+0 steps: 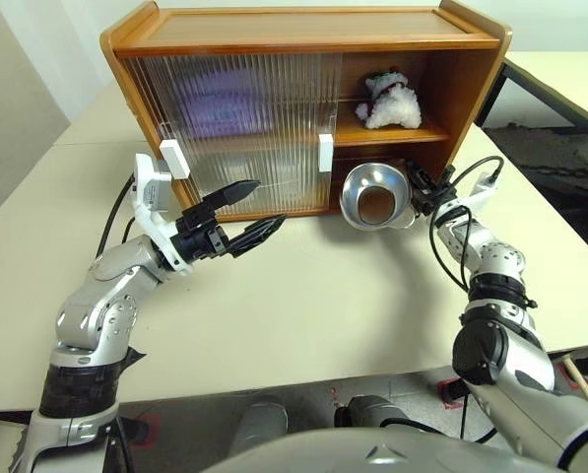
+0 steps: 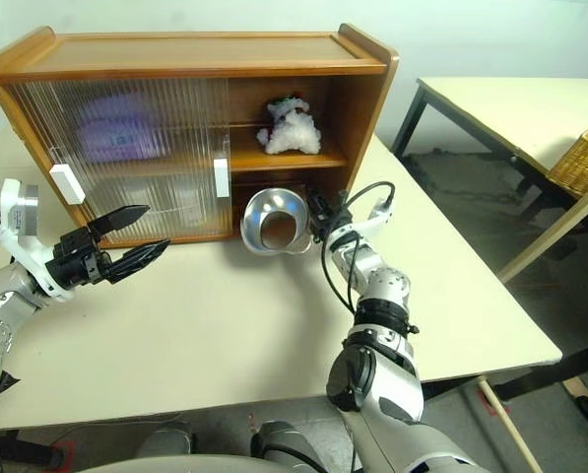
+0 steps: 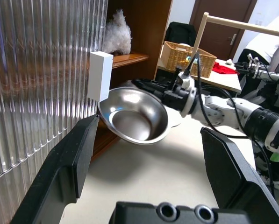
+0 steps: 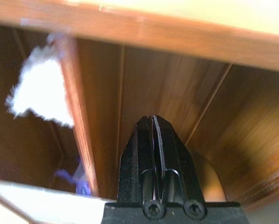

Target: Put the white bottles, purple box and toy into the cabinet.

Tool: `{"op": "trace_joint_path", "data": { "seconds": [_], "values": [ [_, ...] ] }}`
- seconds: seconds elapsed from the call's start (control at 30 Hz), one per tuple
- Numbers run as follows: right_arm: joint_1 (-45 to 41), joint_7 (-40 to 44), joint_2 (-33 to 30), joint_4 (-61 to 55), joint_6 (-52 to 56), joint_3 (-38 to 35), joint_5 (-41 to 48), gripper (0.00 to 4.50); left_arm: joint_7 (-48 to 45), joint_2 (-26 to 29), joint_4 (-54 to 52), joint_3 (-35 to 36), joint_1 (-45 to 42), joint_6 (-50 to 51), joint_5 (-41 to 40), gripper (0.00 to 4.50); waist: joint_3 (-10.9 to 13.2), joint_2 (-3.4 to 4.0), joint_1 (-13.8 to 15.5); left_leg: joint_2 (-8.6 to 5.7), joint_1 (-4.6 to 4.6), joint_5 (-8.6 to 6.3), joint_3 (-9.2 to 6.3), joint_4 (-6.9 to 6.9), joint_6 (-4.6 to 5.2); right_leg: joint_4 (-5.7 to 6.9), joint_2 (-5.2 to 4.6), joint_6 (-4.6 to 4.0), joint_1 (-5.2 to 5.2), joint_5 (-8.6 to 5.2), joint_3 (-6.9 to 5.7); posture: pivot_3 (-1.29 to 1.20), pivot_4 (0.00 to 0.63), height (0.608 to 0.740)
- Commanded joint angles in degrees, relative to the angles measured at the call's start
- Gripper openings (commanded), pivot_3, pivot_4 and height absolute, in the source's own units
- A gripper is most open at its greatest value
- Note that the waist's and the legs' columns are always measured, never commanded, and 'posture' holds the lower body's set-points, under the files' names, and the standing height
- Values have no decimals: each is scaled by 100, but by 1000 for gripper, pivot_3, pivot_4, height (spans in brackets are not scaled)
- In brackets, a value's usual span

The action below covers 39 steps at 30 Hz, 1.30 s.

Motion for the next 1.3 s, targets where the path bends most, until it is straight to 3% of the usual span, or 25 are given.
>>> {"op": "trace_joint_path", "data": {
  "seconds": [0.03,0.2,0.6,1.23,1.3],
  "values": [
    [-254,-33,73,436,-473,-154,117,35,30,57,-106,-16,-29,44,48,4500,0,0,1,0,0,0,-1,0,0,0,0,-1,-1,1,-1,62,15,740],
    [-555,110,129,1180,-1209,-300,73,35,66,169,-209,69,4,139,-18,4500,0,1,1,1,-2,0,-7,-2,0,0,0,-54,-2,31,-4,68,15,740],
    [-1041,561,199,2677,-2527,-561,-34,35,146,414,-437,256,62,361,-154,4500,-1,1,33,5,-2,0,-25,-8,0,0,0,-67,-3,33,-13,93,7,740],
    [-1309,513,49,3011,-3229,-692,-190,35,278,442,-578,305,147,415,-222,4500,-2,0,50,10,1,2,-51,-5,-1,1,0,-91,2,43,-27,101,4,740],
    [-1297,456,37,3014,-3266,-658,-253,519,261,435,-551,299,147,395,-219,4500,-2,0,48,11,1,2,-51,-4,-1,1,0,-92,2,44,-28,100,4,740]
  ]
}}
